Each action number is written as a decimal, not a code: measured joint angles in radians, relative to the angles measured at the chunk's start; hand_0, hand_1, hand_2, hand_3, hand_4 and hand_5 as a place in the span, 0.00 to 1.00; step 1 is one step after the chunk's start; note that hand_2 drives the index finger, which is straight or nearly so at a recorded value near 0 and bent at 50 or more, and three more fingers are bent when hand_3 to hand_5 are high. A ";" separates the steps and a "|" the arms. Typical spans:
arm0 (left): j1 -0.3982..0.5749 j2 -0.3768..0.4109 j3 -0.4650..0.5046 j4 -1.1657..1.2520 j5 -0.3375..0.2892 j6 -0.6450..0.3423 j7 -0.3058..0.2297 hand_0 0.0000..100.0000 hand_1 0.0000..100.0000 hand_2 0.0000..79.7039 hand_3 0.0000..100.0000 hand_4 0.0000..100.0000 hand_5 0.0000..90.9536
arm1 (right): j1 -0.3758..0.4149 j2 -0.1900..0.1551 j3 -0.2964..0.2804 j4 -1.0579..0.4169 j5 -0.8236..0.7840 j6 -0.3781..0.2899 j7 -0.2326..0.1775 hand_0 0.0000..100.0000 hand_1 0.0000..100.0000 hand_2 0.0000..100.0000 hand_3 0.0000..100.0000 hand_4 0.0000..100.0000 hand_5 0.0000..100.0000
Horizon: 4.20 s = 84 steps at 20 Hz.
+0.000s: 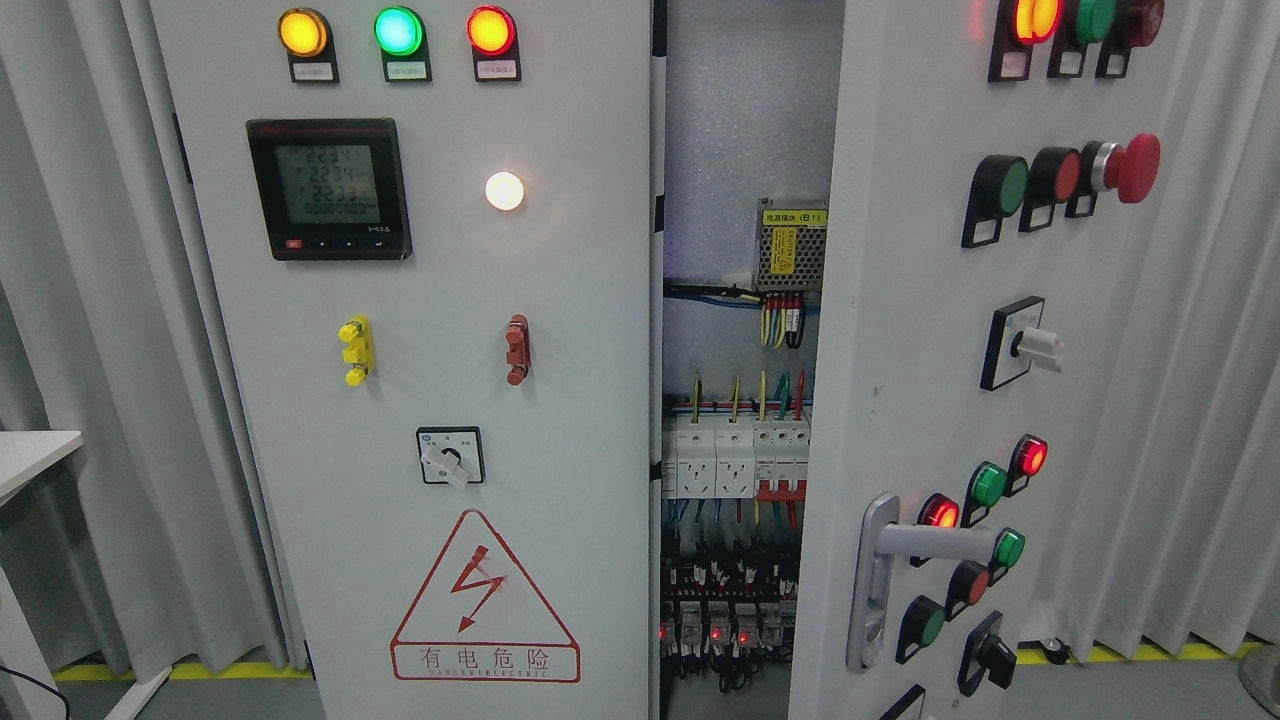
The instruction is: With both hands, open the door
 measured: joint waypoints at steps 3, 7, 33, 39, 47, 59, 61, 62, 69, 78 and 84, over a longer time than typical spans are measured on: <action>0.000 0.000 0.001 0.000 0.001 0.002 0.000 0.29 0.00 0.04 0.03 0.03 0.00 | 0.000 0.000 0.000 0.000 0.000 0.000 0.000 0.22 0.00 0.00 0.00 0.00 0.00; 0.000 0.000 0.002 -0.015 0.002 0.004 0.000 0.29 0.00 0.04 0.03 0.03 0.00 | 0.000 0.000 0.000 0.000 0.000 0.000 0.000 0.22 0.00 0.00 0.00 0.00 0.00; 0.373 0.287 -0.264 -0.988 0.005 -0.339 -0.458 0.29 0.00 0.04 0.03 0.03 0.00 | 0.000 0.000 0.000 0.000 0.000 0.000 0.000 0.22 0.00 0.00 0.00 0.00 0.00; 0.404 0.421 -0.364 -1.252 0.034 -0.386 -0.462 0.29 0.00 0.04 0.03 0.03 0.00 | 0.000 0.000 0.000 0.000 0.000 0.000 0.000 0.22 0.00 0.00 0.00 0.00 0.00; 0.394 0.574 -0.432 -1.540 0.121 -0.405 -0.455 0.29 0.00 0.04 0.03 0.03 0.00 | 0.000 0.000 0.000 0.000 0.000 0.000 0.000 0.22 0.00 0.00 0.00 0.00 0.00; 0.214 0.729 -0.439 -1.794 0.437 -0.197 -0.452 0.29 0.00 0.04 0.03 0.03 0.00 | 0.000 0.000 0.000 0.000 0.000 0.000 0.000 0.22 0.00 0.00 0.00 0.00 0.00; 0.169 0.741 -0.436 -1.822 0.491 -0.132 -0.452 0.29 0.00 0.04 0.03 0.03 0.00 | 0.000 0.000 0.000 0.000 0.000 0.000 0.000 0.22 0.00 0.00 0.00 0.00 0.00; 0.143 0.746 -0.435 -1.834 0.523 -0.098 -0.452 0.29 0.00 0.04 0.03 0.03 0.00 | 0.000 0.000 0.000 0.000 0.000 0.000 0.000 0.22 0.00 0.00 0.00 0.00 0.00; -0.062 0.740 -0.412 -1.893 0.708 0.196 -0.457 0.29 0.00 0.04 0.03 0.03 0.00 | 0.000 0.000 0.000 0.000 0.000 0.000 0.000 0.22 0.00 0.00 0.00 0.00 0.00; -0.280 0.629 -0.326 -1.948 0.813 0.478 -0.457 0.29 0.00 0.04 0.03 0.03 0.00 | 0.000 0.000 0.000 0.000 0.000 0.001 0.000 0.22 0.00 0.00 0.00 0.00 0.00; -0.420 0.549 -0.278 -1.966 0.872 0.571 -0.460 0.29 0.00 0.04 0.03 0.03 0.00 | 0.000 0.000 0.000 0.000 0.000 0.001 0.000 0.22 0.00 0.00 0.00 0.00 0.00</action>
